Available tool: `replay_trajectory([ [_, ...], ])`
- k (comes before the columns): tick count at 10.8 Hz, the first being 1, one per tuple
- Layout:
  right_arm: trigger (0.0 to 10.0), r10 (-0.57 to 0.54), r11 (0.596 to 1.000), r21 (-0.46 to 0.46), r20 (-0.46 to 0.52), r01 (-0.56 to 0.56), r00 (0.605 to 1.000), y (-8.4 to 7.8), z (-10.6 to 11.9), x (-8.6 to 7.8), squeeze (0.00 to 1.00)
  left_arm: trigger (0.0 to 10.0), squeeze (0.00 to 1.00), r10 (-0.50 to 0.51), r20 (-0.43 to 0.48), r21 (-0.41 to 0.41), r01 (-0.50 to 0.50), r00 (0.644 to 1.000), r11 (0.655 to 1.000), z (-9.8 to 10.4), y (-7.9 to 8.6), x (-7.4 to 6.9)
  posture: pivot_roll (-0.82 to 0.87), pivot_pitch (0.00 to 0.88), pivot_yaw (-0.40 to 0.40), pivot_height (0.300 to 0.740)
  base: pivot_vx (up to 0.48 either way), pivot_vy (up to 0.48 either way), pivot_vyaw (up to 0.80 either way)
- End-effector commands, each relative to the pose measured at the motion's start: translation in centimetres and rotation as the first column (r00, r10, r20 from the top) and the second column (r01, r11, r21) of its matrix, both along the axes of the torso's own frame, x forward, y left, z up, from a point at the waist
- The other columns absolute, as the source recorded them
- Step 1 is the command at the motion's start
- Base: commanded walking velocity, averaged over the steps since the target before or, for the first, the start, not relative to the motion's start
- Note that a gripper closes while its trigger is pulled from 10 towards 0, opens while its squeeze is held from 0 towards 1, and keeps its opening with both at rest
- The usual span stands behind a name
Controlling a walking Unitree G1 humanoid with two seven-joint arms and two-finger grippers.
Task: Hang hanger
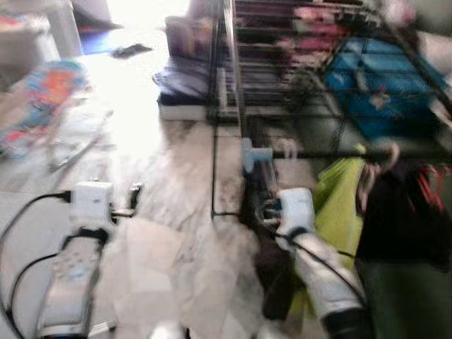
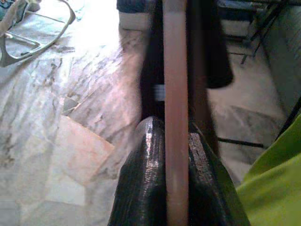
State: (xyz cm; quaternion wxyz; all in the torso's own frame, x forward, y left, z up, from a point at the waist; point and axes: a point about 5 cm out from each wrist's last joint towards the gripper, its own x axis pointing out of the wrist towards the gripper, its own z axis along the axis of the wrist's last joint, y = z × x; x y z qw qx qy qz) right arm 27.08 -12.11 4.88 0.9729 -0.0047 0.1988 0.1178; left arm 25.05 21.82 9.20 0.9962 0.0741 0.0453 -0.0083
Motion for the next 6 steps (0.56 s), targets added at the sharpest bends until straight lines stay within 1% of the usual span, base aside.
replay_trajectory([
  [1, 10.0, -0.007, 1.000, -0.007, 0.071, 0.008, 0.997, -0.56, 1.43, 0.81, 0.00, 10.0, 0.00, -0.027, -0.003, -0.009, 0.027, 1.000, 1.000, -0.11, -0.67, 0.02, -0.03, 0.000, -0.035, 0.740, 0.000, 0.000, 0.00],
  [3, 10.0, -0.014, 1.000, -0.010, 0.076, 0.015, 0.997, -0.57, 1.44, 0.74, 0.00, 10.0, 0.00, -0.036, 0.002, -0.006, 0.036, 0.999, 0.999, -0.01, -0.81, -0.04, -0.03, 0.000, -0.035, 0.740, 0.000, 0.000, 0.00],
  [4, 10.0, -0.041, 0.999, -0.017, 0.092, 0.043, 0.995, -0.86, 1.55, 0.88, 0.00, 10.0, 0.00, -0.071, 0.016, -0.001, 0.071, 0.997, 0.997, 0.22, -1.15, 0.01, -0.03, 0.000, -0.035, 0.740, 0.000, 0.000, 0.00],
  [6, 10.0, -0.077, 0.997, -0.023, 0.112, 0.080, 0.991, -1.29, 1.78, 1.08, 0.00, 10.0, 0.00, -0.083, 0.027, 0.008, 0.082, 0.996, 0.997, 0.39, -1.25, 0.03, -0.03, 0.000, -0.033, 0.740, 0.000, 0.000, 0.00],
])
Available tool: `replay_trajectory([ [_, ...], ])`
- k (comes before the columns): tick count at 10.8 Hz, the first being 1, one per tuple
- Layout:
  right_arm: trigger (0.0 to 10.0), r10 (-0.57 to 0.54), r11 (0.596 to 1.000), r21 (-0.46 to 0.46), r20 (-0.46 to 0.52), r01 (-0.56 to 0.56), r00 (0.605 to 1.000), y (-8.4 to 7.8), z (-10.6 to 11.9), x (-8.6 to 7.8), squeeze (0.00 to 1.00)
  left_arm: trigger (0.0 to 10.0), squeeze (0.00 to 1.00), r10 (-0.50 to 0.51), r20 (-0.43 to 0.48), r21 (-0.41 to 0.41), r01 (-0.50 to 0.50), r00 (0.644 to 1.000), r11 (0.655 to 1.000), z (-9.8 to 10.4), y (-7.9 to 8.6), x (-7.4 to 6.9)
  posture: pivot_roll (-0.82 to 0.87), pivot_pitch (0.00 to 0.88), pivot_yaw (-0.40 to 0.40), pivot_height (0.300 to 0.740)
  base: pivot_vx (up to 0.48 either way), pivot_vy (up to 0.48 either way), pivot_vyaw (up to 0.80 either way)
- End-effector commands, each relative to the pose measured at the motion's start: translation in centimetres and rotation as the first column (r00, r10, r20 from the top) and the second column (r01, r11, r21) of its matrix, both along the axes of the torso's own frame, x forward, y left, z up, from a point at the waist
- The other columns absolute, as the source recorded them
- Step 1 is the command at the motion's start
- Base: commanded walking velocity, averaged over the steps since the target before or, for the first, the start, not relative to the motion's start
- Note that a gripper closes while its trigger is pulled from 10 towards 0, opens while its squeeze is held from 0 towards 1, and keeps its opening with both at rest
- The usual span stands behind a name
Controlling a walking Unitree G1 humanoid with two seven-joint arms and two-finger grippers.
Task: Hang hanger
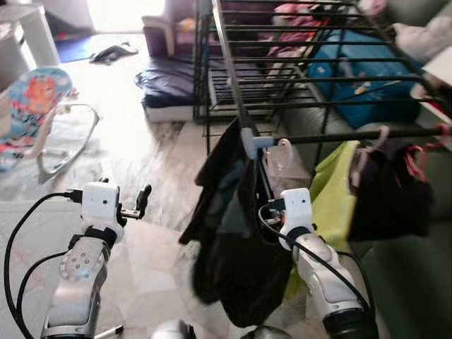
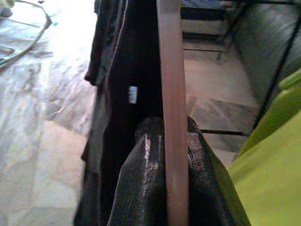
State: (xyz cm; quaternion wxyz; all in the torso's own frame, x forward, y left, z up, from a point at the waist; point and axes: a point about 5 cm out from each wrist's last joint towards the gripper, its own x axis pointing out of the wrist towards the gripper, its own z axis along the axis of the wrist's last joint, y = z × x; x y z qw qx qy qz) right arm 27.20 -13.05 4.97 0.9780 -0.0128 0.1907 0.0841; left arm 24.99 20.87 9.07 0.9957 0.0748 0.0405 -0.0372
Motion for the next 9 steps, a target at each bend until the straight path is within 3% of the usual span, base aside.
replay_trajectory([
  [1, 10.0, -0.034, 0.999, -0.010, 0.100, 0.036, 0.994, -0.7, 1.8, 1.1, 0.00, 10.0, 0.00, -0.019, 0.021, 0.010, 0.019, 1.000, 1.000, 0.5, -0.2, 0.1, -0.03, 0.000, -0.034, 0.740, 0.000, 0.000, 0.00],
  [3, 10.0, -0.040, 0.999, -0.007, 0.087, 0.041, 0.995, -0.8, 1.7, 1.3, 0.00, 10.0, 0.00, -0.026, 0.009, -0.010, 0.026, 1.000, 1.000, 0.4, -0.4, 0.1, -0.03, 0.000, -0.035, 0.740, 0.000, 0.000, 0.00],
  [6, 10.0, -0.006, 1.000, 0.003, 0.035, 0.005, 0.999, -0.3, 1.5, 2.9, 0.00, 10.0, 0.00, -0.028, 0.018, 0.003, 0.028, 0.999, 1.000, 0.4, -0.5, 0.2, -0.03, 0.000, -0.034, 0.740, 0.000, 0.000, 0.00],
  [8, 10.0, 0.014, 1.000, -0.016, -0.033, -0.014, 0.999, 0.0, 0.8, 3.7, 0.00, 10.0, 0.00, -0.023, 0.016, 0.006, 0.023, 1.000, 1.000, 0.4, -0.4, 0.1, -0.02, 0.000, -0.034, 0.740, 0.000, 0.000, 0.00],
  [9, 10.0, 0.028, 0.999, 0.027, -0.093, -0.026, 0.995, 0.4, 0.2, 4.1, 0.00, 10.0, 0.00, -0.023, 0.013, 0.006, 0.023, 1.000, 1.000, 0.4, -0.4, 0.1, -0.02, 0.000, -0.032, 0.740, 0.000, 0.000, 0.00],
])
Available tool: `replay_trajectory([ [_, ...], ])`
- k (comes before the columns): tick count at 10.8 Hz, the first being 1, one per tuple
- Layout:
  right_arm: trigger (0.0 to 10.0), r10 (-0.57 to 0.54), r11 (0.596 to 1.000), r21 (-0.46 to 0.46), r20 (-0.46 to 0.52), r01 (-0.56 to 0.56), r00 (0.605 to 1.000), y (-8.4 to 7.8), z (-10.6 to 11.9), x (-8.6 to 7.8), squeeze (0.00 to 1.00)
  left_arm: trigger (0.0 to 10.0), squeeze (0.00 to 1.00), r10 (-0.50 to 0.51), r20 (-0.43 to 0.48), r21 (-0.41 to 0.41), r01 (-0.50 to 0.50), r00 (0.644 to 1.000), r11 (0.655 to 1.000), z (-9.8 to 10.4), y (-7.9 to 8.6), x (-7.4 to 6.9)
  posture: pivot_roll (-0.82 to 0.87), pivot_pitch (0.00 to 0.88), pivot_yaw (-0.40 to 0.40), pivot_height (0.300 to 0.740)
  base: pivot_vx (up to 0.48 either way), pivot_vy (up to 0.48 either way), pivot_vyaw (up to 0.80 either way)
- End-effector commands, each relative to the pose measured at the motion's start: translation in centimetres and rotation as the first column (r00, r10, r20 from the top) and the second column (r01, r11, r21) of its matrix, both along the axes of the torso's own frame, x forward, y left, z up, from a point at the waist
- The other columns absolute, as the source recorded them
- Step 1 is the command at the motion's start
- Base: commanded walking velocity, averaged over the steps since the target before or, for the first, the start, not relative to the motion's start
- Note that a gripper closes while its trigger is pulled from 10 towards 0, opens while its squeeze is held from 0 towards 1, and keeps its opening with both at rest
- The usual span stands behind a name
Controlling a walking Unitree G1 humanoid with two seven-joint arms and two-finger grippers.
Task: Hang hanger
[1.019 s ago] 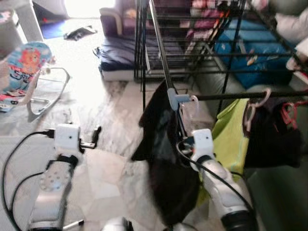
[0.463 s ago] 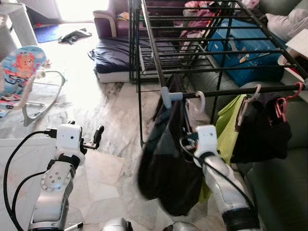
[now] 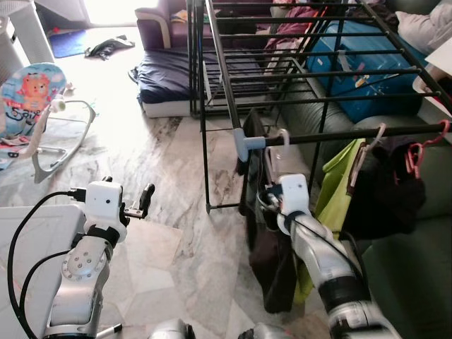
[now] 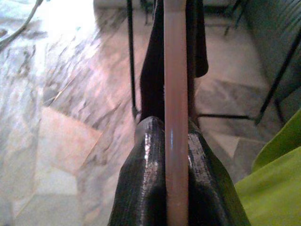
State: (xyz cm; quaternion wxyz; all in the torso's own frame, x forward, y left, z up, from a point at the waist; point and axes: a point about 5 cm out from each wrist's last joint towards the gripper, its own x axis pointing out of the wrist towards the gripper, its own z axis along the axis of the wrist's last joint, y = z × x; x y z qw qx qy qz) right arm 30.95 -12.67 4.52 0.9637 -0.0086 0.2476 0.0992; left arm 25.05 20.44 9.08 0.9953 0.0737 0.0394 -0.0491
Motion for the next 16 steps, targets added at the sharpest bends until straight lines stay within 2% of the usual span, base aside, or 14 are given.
replay_trajectory([
  [1, 10.0, 0.030, 0.999, 0.027, 0.009, -0.030, 0.999, 0.6, 0.4, 0.6, 0.00, 10.0, 0.00, -0.001, 0.010, 0.008, 0.001, 1.000, 1.000, 0.3, -0.1, 0.0, -0.02, 0.000, -0.027, 0.740, 0.000, 0.000, 0.00],
  [3, 10.0, 0.081, 0.993, 0.085, -0.010, -0.080, 0.997, 2.3, 0.6, 1.7, 0.00, 10.0, 0.00, -0.010, 0.011, 0.009, 0.010, 1.000, 1.000, 0.4, -0.4, 0.1, -0.01, 0.000, -0.029, 0.740, 0.000, 0.000, 0.00],
  [4, 10.0, 0.098, 0.993, 0.061, 0.032, -0.100, 0.995, 2.4, 1.3, 2.3, 0.00, 10.0, 0.00, -0.001, 0.014, 0.012, 0.001, 1.000, 1.000, 0.5, -0.1, 0.1, 0.00, 0.000, -0.033, 0.740, 0.000, 0.000, 0.00],
  [5, 10.0, 0.085, 0.991, 0.107, 0.012, -0.085, 0.996, 2.2, 1.5, 2.6, 0.00, 10.0, 0.00, 0.006, 0.010, 0.015, -0.006, 1.000, 1.000, 0.4, 0.1, -0.1, 0.00, 0.000, -0.033, 0.740, 0.000, 0.000, 0.00],
  [7, 10.0, 0.087, 0.991, 0.108, -0.084, -0.078, 0.993, 1.9, -0.5, 1.6, 0.00, 10.0, 0.00, 0.001, 0.004, 0.010, -0.001, 1.000, 1.000, 0.2, -0.3, -0.1, -0.01, 0.000, -0.034, 0.740, 0.000, 0.000, 0.00],
  [9, 10.0, 0.076, 0.992, 0.108, -0.125, -0.062, 0.989, 1.8, -1.2, 1.2, 0.00, 10.0, 0.00, -0.003, 0.004, 0.010, 0.003, 1.000, 1.000, 0.2, -0.4, 0.0, -0.02, 0.000, -0.031, 0.740, 0.000, 0.000, 0.00],
  [10, 10.0, 0.068, 0.992, 0.115, -0.139, -0.052, 0.988, 1.7, -1.4, 1.2, 0.36, 10.0, 0.00, -0.001, 0.004, 0.013, 0.001, 1.000, 1.000, 0.3, -0.2, 0.0, -0.01, 0.000, -0.030, 0.740, 0.000, 0.000, 0.00],
  [11, 10.0, 0.065, 0.989, 0.139, -0.136, -0.046, 0.989, 1.8, -1.4, 1.2, 1.00, 10.0, 0.00, 0.002, 0.005, 0.015, -0.002, 1.000, 1.000, 0.3, -0.1, 0.1, -0.01, 0.000, -0.030, 0.740, 0.000, 0.000, 0.00],
  [13, 10.0, 0.047, 0.994, 0.098, -0.036, -0.043, 0.998, 1.6, -0.4, 1.6, 1.00, 10.0, 0.00, 0.000, 0.007, 0.016, 0.000, 1.000, 1.000, 0.3, -0.3, 0.1, -0.01, 0.000, -0.032, 0.740, 0.000, 0.000, 0.00],
  [15, 10.0, 0.077, 0.996, 0.046, 0.069, -0.080, 0.995, 1.5, 0.2, 0.7, 1.00, 10.0, 0.00, -0.002, 0.003, 0.013, 0.001, 1.000, 1.000, 0.2, -0.4, 0.2, -0.01, 0.000, -0.033, 0.740, 0.000, 0.000, 0.00],
  [16, 10.0, 0.056, 0.997, 0.047, 0.107, -0.061, 0.993, 1.1, 0.4, -0.1, 1.00, 10.0, 0.00, 0.001, 0.000, 0.011, -0.001, 1.000, 1.000, 0.1, -0.7, 0.4, -0.02, 0.000, -0.034, 0.740, 0.000, 0.000, 0.00],
])
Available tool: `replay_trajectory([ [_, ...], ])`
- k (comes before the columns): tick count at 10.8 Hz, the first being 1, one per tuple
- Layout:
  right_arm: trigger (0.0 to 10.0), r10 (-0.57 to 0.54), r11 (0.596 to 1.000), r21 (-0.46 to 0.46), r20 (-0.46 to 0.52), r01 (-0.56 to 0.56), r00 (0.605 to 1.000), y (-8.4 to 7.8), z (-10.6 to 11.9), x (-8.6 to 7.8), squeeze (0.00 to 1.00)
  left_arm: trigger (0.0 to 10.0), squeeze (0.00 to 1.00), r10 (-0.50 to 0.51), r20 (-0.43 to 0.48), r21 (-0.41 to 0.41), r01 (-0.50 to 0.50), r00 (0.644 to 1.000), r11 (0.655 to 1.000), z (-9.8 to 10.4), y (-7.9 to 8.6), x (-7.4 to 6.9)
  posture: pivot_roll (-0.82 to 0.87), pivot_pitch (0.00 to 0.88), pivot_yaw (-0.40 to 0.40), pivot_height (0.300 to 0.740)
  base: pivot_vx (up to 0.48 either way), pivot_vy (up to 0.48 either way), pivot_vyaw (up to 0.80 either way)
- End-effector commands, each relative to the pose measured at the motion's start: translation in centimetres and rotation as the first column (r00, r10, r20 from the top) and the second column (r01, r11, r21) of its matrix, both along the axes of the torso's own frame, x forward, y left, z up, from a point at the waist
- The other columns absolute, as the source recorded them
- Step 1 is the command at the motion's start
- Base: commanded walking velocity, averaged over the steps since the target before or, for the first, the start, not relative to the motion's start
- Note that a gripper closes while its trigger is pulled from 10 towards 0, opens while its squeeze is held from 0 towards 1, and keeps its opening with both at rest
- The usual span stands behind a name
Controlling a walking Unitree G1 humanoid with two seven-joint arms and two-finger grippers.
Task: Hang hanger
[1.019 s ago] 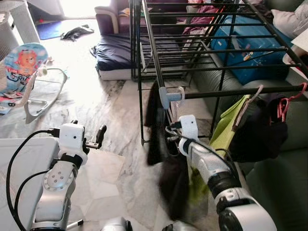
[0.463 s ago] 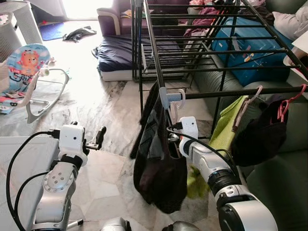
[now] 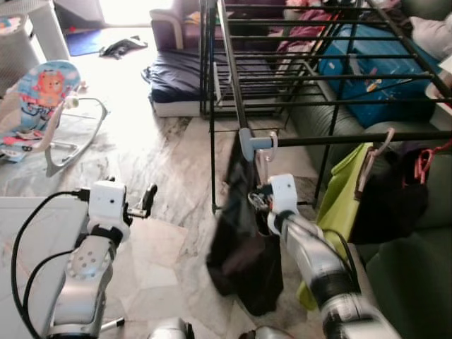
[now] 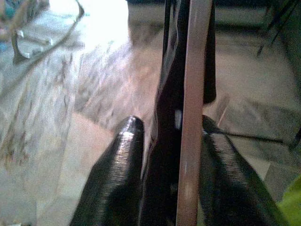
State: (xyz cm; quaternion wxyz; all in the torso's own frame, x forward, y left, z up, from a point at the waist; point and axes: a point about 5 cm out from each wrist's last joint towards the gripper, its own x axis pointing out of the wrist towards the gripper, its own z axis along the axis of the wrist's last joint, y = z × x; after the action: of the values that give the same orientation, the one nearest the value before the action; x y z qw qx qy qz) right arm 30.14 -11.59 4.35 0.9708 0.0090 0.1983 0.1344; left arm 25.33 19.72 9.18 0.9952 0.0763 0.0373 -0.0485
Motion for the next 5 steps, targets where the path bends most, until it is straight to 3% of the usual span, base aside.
replay_trajectory([
  [1, 10.0, -0.001, 1.000, -0.010, 0.079, 0.001, 0.997, -0.5, 1.0, -0.5, 1.00, 10.0, 0.00, 0.003, -0.005, 0.007, -0.003, 1.000, 1.000, -0.1, -0.2, 0.2, -0.02, 0.000, -0.034, 0.740, 0.000, 0.000, 0.00],
  [3, 10.0, -0.021, 0.996, -0.074, 0.253, 0.041, 0.967, -1.8, 3.0, -1.8, 1.00, 10.0, 0.00, 0.027, -0.010, 0.013, -0.027, 1.000, 1.000, -0.2, -0.2, 0.1, -0.03, 0.000, -0.036, 0.740, 0.000, 0.000, 0.00],
  [5, 10.0, -0.077, 0.993, -0.062, 0.303, 0.100, 0.950, -2.8, 4.1, -3.9, 1.00, 10.0, 0.00, 0.037, -0.009, 0.017, -0.037, 0.999, 0.999, -0.2, -0.1, 0.2, -0.03, 0.000, -0.037, 0.740, 0.000, 0.000, 0.00],
])
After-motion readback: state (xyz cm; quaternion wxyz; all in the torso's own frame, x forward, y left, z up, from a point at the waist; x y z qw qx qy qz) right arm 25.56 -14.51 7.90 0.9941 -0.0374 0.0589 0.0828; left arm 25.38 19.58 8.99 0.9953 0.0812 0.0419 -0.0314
